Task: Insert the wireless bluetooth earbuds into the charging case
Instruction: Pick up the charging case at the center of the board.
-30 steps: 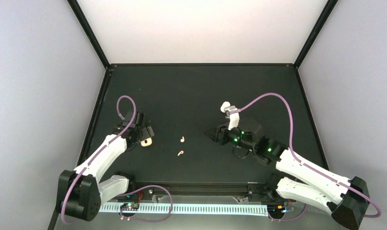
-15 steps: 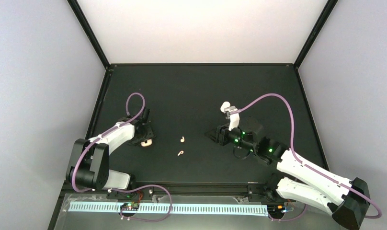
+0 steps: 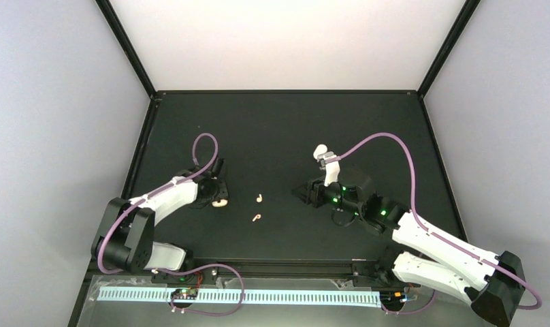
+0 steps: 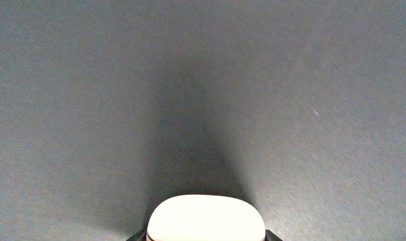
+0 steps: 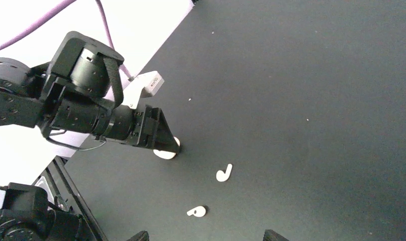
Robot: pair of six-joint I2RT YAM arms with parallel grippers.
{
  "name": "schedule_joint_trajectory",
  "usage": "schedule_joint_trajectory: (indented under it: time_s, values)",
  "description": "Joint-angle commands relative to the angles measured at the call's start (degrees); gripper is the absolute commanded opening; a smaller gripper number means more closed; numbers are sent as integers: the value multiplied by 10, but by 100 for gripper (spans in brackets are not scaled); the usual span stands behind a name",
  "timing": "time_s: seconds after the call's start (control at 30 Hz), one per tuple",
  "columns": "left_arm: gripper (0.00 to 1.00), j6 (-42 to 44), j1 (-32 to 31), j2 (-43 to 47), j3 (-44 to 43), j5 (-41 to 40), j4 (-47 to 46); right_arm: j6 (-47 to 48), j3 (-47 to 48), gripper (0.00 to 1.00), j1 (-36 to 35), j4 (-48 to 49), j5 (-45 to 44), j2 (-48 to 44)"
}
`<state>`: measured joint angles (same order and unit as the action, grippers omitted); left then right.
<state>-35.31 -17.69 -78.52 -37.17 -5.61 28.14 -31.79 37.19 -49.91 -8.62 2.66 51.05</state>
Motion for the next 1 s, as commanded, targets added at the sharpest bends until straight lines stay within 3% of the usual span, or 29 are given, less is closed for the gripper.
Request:
schedule_joint_trajectory:
  time_s: [0.0,0.33,0.7,0.97]
  values:
    - [42,2,-45,21,1,-6,9,8,7,59,-4,-14,-22,-5]
    - [42,-20,-193,35,-98,-47,48,11,-8,59,-4,-49,-72,-33]
    - [42,-37,-324,-133,-202,-38,1,-9,-53,59,-4,-98,-121,-90]
    - [45,-25,-370,-222,-268,-30,6,-12,-56,59,-3,-132,-139,-128]
